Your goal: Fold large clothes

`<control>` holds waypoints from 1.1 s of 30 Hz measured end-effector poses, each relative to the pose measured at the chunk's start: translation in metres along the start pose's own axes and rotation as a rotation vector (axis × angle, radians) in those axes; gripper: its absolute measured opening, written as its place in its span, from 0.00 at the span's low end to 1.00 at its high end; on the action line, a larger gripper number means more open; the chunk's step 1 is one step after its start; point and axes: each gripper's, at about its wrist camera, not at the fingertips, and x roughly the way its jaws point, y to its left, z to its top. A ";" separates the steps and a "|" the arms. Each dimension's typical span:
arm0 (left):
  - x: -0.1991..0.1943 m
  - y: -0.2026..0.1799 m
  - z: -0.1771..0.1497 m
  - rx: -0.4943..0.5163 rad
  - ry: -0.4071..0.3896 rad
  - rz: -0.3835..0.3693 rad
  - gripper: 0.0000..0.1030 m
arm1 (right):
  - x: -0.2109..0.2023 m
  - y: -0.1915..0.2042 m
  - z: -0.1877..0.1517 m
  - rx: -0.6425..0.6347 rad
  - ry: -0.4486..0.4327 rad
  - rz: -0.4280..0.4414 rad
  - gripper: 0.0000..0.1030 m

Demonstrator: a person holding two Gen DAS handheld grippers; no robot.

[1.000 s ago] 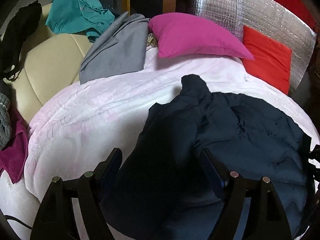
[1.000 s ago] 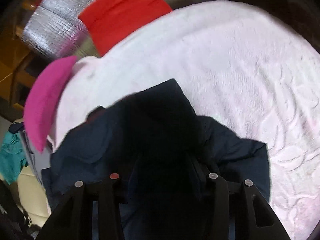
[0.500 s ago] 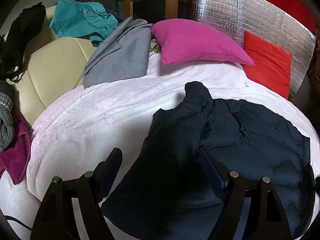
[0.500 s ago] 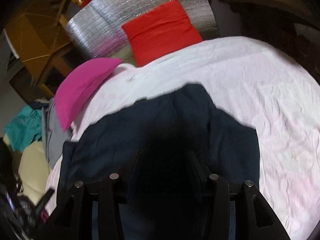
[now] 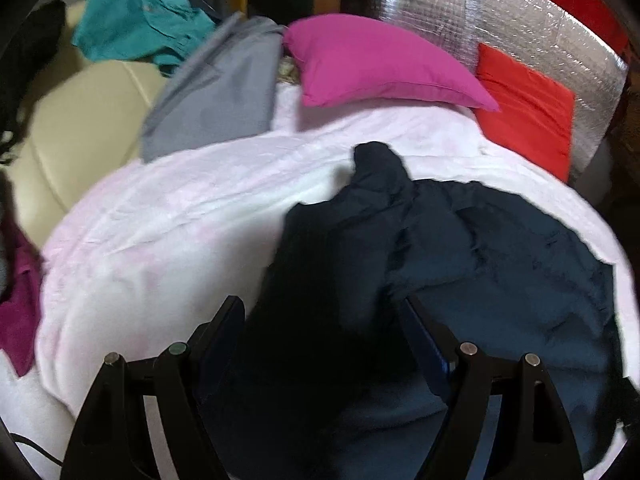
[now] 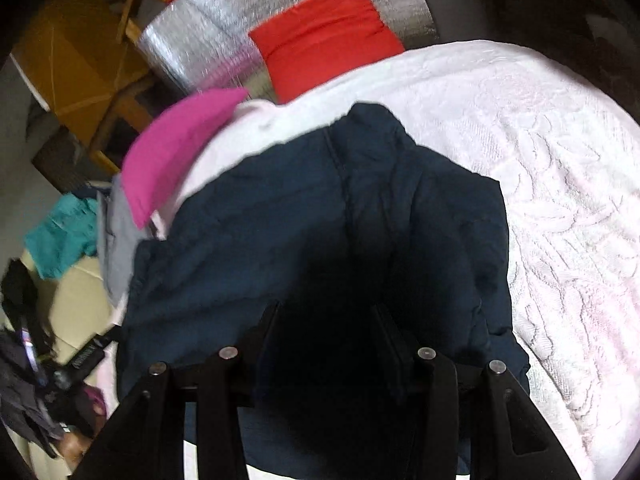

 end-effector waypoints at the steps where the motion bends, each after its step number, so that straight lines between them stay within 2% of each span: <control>1: 0.003 -0.004 0.007 0.000 0.013 -0.028 0.79 | -0.002 -0.003 0.001 0.019 -0.010 0.017 0.48; 6: 0.025 -0.032 0.048 0.039 0.058 -0.108 0.79 | -0.002 -0.009 0.007 0.064 -0.034 0.063 0.47; 8: 0.041 -0.037 0.060 0.036 0.088 -0.112 0.79 | 0.000 -0.008 0.009 0.067 -0.034 0.071 0.47; 14: 0.093 -0.013 0.074 -0.055 0.173 -0.075 0.79 | 0.004 -0.017 0.018 0.108 -0.069 0.085 0.47; 18: 0.116 0.001 0.069 -0.101 0.218 -0.099 0.81 | 0.011 -0.028 0.022 0.140 -0.053 0.078 0.48; 22: 0.097 -0.008 0.069 -0.061 0.206 -0.063 0.80 | 0.019 -0.032 0.022 0.148 -0.024 0.069 0.48; 26: 0.052 -0.014 0.065 -0.012 0.143 -0.064 0.80 | -0.001 -0.026 0.019 0.122 -0.091 0.086 0.47; 30: 0.006 -0.018 0.044 0.063 0.072 -0.028 0.80 | -0.021 -0.019 0.012 0.076 -0.128 0.096 0.47; 33: -0.005 -0.014 0.021 0.097 0.083 0.013 0.80 | -0.022 -0.015 0.003 0.056 -0.090 0.095 0.47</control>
